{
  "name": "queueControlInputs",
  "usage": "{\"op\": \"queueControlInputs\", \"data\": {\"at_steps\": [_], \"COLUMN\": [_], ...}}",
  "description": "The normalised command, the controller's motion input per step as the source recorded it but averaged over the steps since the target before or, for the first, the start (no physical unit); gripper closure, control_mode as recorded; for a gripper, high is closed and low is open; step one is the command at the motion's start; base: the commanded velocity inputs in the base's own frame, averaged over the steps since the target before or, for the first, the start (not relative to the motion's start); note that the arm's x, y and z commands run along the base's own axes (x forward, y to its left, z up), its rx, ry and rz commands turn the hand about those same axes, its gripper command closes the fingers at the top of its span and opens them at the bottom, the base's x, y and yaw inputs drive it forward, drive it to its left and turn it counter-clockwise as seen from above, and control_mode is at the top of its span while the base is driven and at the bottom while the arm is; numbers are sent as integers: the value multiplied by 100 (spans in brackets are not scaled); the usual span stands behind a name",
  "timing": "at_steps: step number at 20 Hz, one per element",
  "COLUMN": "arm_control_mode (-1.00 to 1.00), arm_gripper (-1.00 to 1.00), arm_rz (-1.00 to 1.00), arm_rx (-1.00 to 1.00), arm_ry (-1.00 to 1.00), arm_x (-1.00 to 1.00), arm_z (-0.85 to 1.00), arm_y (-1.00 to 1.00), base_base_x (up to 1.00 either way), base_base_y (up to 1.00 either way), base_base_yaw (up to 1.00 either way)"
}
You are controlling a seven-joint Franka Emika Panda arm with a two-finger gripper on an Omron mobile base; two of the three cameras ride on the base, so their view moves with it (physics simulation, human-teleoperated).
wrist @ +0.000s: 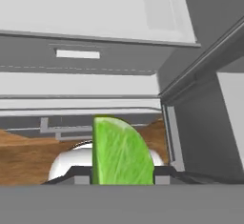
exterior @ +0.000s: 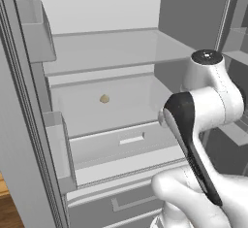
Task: Grab a lemon wedge from the fridge and one ice cube from the ice bowl, and put them in the glass of lemonade.
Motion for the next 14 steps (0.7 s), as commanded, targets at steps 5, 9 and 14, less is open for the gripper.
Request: {"op": "queueControlInputs", "data": {"at_steps": [5, 9, 14], "arm_control_mode": [-100, -100, -100], "arm_gripper": [100, 100, 100], "arm_rz": [27, 1, 0], "arm_rx": [25, 7, 0], "arm_ry": [-10, 2, 0], "arm_x": [-52, -6, 0], "arm_z": [32, 27, 0], "arm_y": [-36, -10, 0], "base_base_x": [0, 0, 0], "base_base_y": [0, 0, 0], "base_base_yaw": [0, 0, 0]}}
